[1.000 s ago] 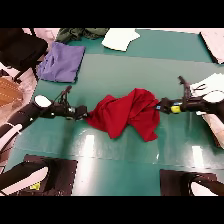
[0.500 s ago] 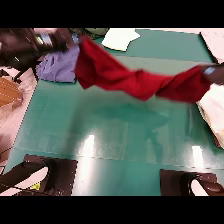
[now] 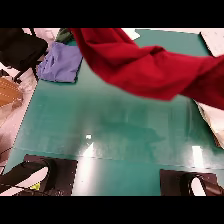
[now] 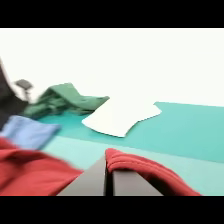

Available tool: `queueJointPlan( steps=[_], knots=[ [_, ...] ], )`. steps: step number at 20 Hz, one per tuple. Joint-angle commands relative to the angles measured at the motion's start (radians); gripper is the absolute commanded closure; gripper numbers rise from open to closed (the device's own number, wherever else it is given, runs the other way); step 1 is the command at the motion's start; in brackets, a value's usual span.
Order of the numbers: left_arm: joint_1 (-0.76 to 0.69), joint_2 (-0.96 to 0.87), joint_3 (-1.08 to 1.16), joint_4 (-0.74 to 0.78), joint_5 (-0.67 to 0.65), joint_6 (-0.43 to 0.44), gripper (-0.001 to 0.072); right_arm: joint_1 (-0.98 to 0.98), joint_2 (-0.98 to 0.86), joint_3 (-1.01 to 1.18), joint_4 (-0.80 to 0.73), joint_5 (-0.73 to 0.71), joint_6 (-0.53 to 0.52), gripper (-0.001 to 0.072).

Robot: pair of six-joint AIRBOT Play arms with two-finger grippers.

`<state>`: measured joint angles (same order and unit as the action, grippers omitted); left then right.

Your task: Fold the shirts.

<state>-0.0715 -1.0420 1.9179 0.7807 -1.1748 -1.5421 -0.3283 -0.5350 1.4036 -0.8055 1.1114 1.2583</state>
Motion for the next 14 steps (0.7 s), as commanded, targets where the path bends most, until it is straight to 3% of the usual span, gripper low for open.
queueJointPlan(
  steps=[1, 4, 7, 10, 14],
  knots=[
    [0.000, 0.013, 0.187, 0.150, -0.344, -0.122, 0.0677, -0.031, 0.119, 0.047, -0.185, 0.074, 0.113, 0.0694],
    [0.000, 0.081, 0.129, 0.314, -0.534, -0.180, 0.0677, -0.031, 0.117, 0.039, -0.221, 0.281, 0.218, 0.0694],
    [0.000, 0.091, -0.021, 0.331, -0.662, -0.182, 0.0677, -0.030, 0.069, -0.083, -0.100, 0.446, 0.275, 0.0694],
    [0.000, 0.096, -0.240, 0.325, -0.627, -0.156, 0.0677, -0.030, 0.066, -0.330, -0.076, 0.425, 0.290, 0.0694],
    [0.000, 0.086, -0.628, 0.327, -0.335, -0.103, 0.0677, -0.012, -0.012, -0.663, -0.066, 0.237, 0.256, 0.0694]
  ],
)
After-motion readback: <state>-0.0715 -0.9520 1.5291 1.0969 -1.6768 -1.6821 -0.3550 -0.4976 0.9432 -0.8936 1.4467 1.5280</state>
